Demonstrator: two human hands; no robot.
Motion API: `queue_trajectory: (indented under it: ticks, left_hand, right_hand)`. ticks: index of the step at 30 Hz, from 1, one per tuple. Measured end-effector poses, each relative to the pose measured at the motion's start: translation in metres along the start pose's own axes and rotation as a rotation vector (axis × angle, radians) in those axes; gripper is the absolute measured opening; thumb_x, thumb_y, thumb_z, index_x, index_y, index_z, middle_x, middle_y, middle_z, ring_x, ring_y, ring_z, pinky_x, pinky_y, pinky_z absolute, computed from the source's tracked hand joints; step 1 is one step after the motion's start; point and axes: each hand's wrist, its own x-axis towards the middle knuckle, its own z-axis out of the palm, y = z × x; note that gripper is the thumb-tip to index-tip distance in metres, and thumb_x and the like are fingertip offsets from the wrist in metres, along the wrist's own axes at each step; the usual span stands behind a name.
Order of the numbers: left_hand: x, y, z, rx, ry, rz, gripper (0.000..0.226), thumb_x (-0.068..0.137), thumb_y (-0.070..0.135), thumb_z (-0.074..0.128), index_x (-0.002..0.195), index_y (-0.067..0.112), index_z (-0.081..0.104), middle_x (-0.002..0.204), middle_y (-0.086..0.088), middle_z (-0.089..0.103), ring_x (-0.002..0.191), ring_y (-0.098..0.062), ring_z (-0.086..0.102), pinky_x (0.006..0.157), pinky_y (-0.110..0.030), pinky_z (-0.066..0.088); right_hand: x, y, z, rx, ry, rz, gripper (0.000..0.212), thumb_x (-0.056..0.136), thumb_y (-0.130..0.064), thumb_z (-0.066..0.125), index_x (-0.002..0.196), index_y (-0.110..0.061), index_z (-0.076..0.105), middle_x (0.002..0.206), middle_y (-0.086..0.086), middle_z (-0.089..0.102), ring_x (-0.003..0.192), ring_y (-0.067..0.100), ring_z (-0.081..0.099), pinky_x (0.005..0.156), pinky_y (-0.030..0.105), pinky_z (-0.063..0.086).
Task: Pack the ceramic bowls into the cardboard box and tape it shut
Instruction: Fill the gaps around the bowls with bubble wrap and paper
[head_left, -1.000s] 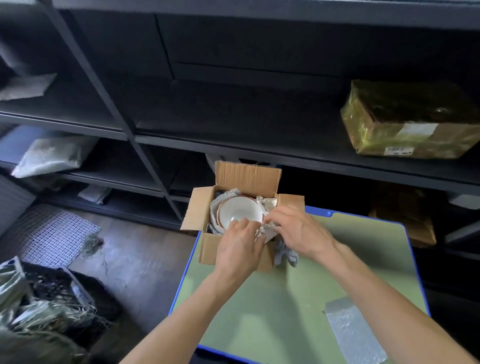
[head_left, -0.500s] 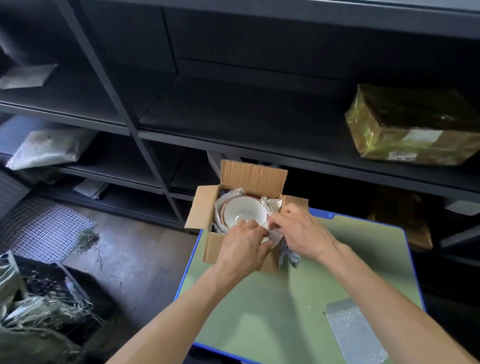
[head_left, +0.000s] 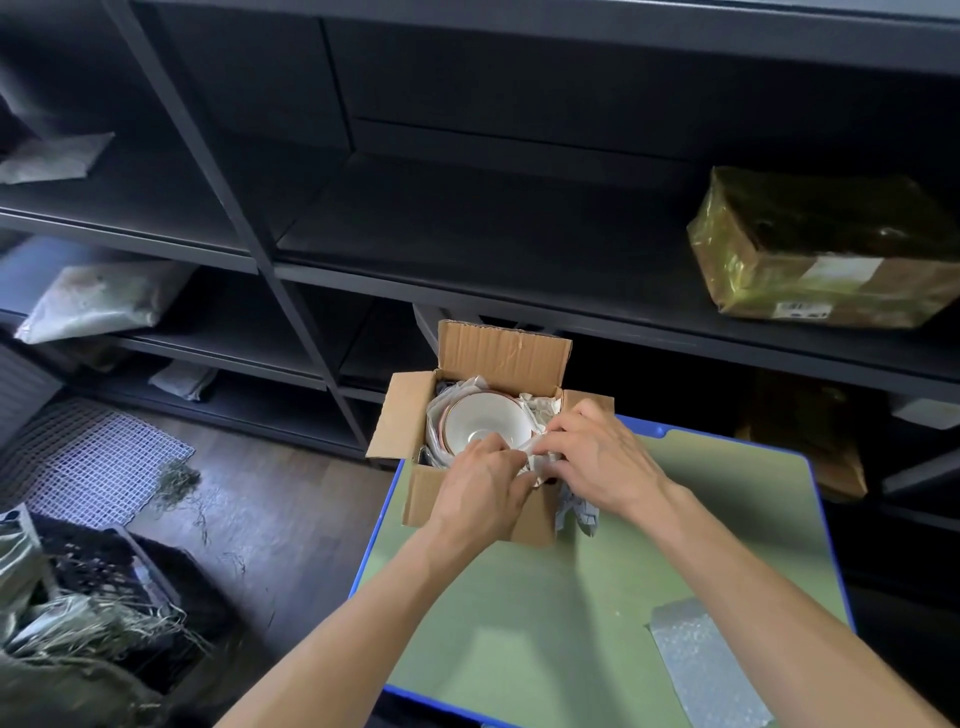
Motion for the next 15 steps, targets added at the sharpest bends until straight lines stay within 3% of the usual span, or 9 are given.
queue_trajectory:
  ticks: [4,6,9,12,15]
  left_hand:
    - [-0.002,0.002,-0.003,0.083,-0.066,0.049,0.037,0.097,0.036,0.042,0.094,0.018,0.073,0.092,-0.006,0.055,0.083,-0.028,0.051,0.074,-0.042,0.047]
    - [-0.001,0.002,-0.002,0.07,-0.074,0.028,0.042,0.094,0.036,0.037,0.095,0.02,0.075,0.096,-0.006,0.057,0.084,-0.028,0.052,0.077,-0.045,0.048]
    - [0.001,0.002,0.0,0.012,-0.008,-0.032,0.029,0.094,0.028,0.047,0.098,0.017,0.074,0.101,-0.004,0.057,0.089,-0.026,0.054,0.076,-0.04,0.047]
    - [0.004,0.007,-0.002,-0.052,0.036,-0.085,0.016,0.092,0.025,0.059,0.103,0.019,0.067,0.107,0.0,0.057,0.097,-0.022,0.055,0.07,-0.031,0.038]
    - [0.009,0.01,-0.004,-0.024,-0.007,-0.09,0.014,0.091,0.027,0.059,0.099,0.026,0.071,0.109,0.004,0.056,0.103,-0.018,0.054,0.074,-0.033,0.045]
  right_hand:
    - [0.004,-0.001,0.001,-0.012,0.011,0.01,0.014,0.09,-0.029,0.063,0.095,-0.032,0.076,0.106,-0.008,0.047,0.103,0.017,0.037,0.076,0.034,0.044]
    - [0.003,-0.004,0.003,-0.022,0.01,0.001,0.013,0.088,-0.022,0.063,0.091,-0.027,0.074,0.096,-0.006,0.051,0.101,0.02,0.043,0.073,0.038,0.045]
    - [-0.001,-0.006,0.008,-0.006,0.101,0.029,0.02,0.082,-0.014,0.067,0.1,-0.023,0.065,0.093,-0.005,0.061,0.099,0.02,0.051,0.067,0.033,0.04]
    - [-0.008,-0.007,0.015,-0.037,0.174,0.044,0.014,0.076,-0.013,0.068,0.078,-0.022,0.058,0.075,-0.007,0.055,0.088,0.021,0.053,0.06,0.029,0.027]
    - [-0.018,-0.007,0.023,-0.05,0.201,0.043,0.014,0.075,-0.01,0.066,0.074,-0.021,0.058,0.078,-0.008,0.057,0.087,0.021,0.05,0.063,0.03,0.04]
